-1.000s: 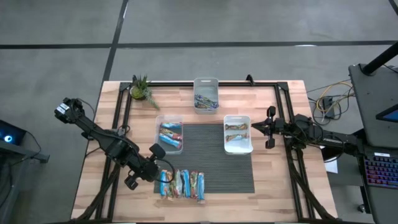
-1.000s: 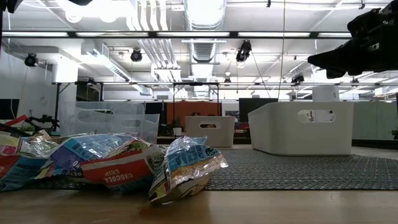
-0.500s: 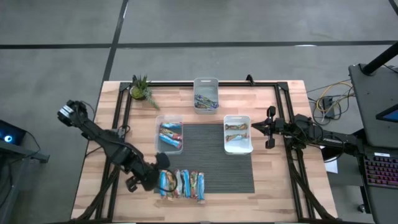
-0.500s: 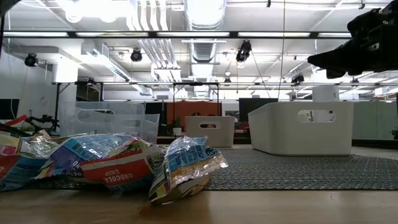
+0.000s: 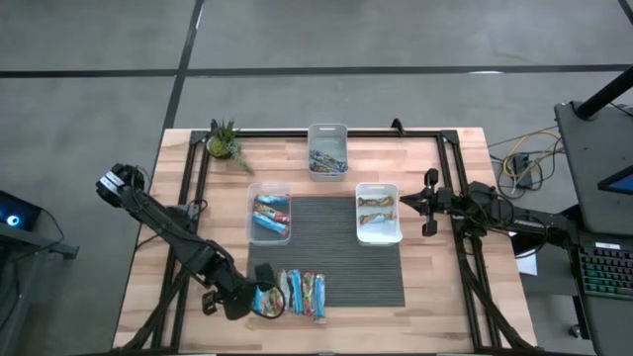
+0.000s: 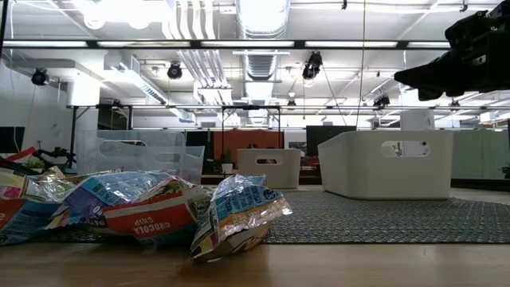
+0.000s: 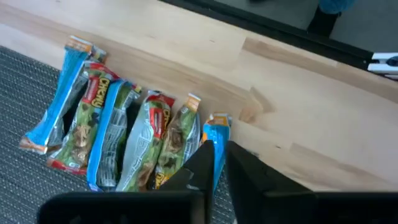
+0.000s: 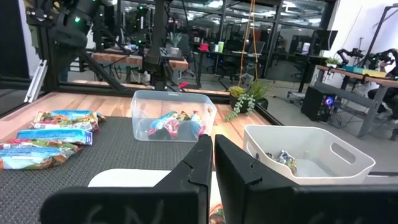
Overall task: Pick and place Granola Bars by type
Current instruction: Put the yellow granola bar into the white bin
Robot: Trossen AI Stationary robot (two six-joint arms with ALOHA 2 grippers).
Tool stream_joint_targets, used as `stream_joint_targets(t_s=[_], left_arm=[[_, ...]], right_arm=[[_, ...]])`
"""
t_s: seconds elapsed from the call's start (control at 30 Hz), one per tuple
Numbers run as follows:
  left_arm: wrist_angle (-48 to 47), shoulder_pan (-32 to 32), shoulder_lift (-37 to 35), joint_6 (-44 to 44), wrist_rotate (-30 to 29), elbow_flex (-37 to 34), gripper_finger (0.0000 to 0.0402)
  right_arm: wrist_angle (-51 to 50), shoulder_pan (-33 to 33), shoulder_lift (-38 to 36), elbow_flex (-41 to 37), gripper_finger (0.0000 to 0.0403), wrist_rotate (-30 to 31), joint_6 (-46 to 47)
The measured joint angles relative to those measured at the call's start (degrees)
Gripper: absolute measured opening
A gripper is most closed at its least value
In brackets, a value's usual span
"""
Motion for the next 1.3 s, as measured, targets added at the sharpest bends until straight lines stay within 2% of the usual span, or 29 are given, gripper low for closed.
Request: stream_joint_targets(t_s=[0.4, 0.53, 0.83, 1.3], left_arm=[[0.0, 0.0, 0.0, -2.8, 0.0, 0.0, 0.0144], [0.1, 0.0, 0.0, -0.5, -0.5, -0.5, 0.0174], [1.4, -0.1, 0.0, 9.2, -3.1, -5.4, 0.0183], [10.9, 0.9, 0.2, 11.0, -5.5, -12.9, 0.0183]], right_arm=[[0.0, 0.0, 0.1, 0.0, 0.0009, 0.0, 0.0], [0.0, 0.0, 0.1, 0.0, 0.0009, 0.0, 0.2], [0.0, 0.0, 0.1, 0.0, 0.0009, 0.0, 0.0], [0.0, 0.0, 0.0, 0.0, 0.0009, 0.0, 0.1]])
